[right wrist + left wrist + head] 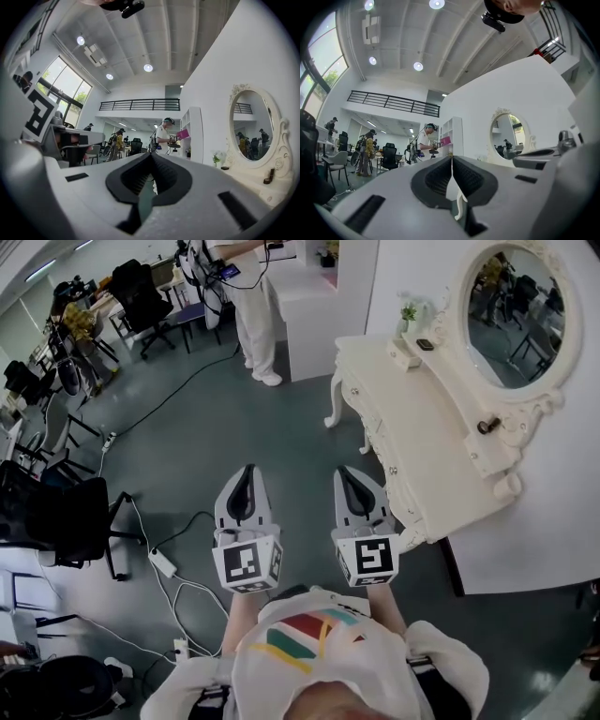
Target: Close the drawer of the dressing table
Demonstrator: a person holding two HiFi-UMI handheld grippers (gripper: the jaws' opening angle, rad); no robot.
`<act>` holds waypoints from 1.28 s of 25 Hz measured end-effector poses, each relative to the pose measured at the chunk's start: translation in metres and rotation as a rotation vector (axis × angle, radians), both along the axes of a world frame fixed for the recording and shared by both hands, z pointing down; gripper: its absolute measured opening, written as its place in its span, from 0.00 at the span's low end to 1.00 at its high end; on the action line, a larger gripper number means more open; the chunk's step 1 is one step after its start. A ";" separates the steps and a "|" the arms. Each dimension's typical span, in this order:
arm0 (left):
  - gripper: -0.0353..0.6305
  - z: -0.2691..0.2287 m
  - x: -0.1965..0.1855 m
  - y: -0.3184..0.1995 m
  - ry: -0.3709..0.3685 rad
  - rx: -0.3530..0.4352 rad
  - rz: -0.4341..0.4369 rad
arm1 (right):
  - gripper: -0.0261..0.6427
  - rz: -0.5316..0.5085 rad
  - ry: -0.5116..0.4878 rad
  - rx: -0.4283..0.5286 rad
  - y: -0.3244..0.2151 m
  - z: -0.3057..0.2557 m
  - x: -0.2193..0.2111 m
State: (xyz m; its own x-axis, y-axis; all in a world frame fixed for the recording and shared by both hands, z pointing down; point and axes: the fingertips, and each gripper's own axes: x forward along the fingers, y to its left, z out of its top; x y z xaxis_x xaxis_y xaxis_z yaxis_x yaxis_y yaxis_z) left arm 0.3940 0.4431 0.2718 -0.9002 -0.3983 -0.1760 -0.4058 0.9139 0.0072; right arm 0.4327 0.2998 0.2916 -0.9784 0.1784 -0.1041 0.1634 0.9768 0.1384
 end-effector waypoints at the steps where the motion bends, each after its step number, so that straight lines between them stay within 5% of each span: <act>1: 0.07 -0.001 -0.003 -0.003 -0.005 0.008 0.001 | 0.04 -0.014 0.001 0.000 -0.001 -0.001 -0.001; 9: 0.07 -0.010 -0.041 -0.041 -0.038 0.010 0.036 | 0.04 -0.037 -0.007 -0.011 -0.034 -0.006 -0.023; 14: 0.07 -0.013 -0.087 -0.058 -0.073 0.003 0.066 | 0.04 -0.075 -0.030 -0.115 -0.055 -0.012 -0.056; 18: 0.07 -0.004 -0.150 -0.071 -0.084 0.008 0.084 | 0.04 -0.070 -0.073 -0.089 -0.067 -0.016 -0.115; 23: 0.07 0.023 -0.242 -0.087 0.002 0.034 0.096 | 0.04 -0.061 -0.004 -0.085 -0.077 0.012 -0.192; 32: 0.07 0.010 -0.387 -0.153 -0.019 -0.015 0.220 | 0.04 0.061 0.075 -0.113 -0.125 0.022 -0.338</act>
State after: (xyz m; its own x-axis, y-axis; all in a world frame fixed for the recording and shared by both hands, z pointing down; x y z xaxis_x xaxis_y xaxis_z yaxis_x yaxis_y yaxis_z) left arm 0.0073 0.2898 0.2822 -0.7878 -0.5877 -0.1843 -0.5956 0.8031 -0.0151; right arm 0.0951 0.1746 0.3139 -0.9929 0.1100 -0.0460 0.1093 0.9939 0.0161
